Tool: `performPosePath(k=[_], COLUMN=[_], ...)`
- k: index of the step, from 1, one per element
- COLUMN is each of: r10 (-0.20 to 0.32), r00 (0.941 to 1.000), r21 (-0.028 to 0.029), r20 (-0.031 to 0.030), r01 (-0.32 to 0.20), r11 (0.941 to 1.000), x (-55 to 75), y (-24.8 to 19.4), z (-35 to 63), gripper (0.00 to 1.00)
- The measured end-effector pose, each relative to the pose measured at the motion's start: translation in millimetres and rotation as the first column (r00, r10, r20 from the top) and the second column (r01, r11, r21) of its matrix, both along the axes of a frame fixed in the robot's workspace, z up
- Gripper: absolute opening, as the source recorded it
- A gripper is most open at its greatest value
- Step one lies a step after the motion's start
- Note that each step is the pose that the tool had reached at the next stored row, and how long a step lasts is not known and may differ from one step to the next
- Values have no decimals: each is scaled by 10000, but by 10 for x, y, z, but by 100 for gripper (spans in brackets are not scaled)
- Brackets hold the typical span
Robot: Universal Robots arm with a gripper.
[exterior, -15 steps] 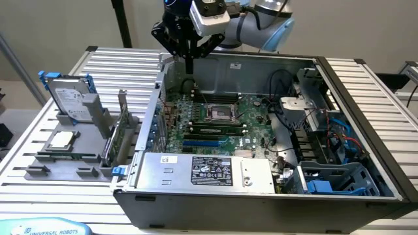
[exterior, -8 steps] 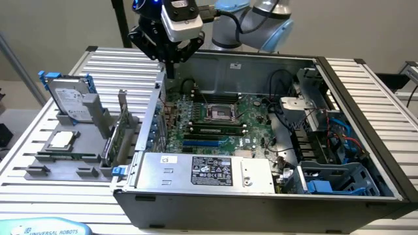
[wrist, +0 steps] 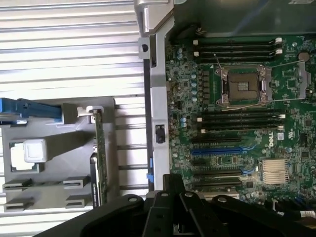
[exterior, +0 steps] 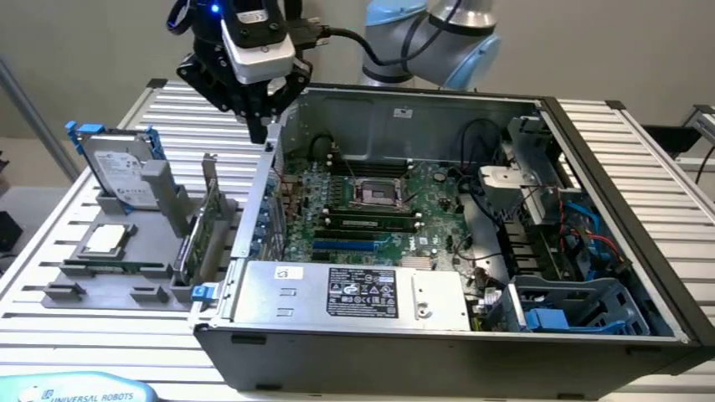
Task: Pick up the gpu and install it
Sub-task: 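Reach for the gpu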
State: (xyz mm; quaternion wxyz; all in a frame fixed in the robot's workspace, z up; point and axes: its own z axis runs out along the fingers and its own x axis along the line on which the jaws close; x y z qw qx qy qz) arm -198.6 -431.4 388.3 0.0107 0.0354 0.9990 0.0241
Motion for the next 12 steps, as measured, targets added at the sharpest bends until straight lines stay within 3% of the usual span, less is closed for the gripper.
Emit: performPosePath(k=[12], r10=[1], r00=[10000], r21=[0], r20=[0], r01=[-1], r11=[10000], x=[-545], y=[-45], z=[-193], gripper=[11])
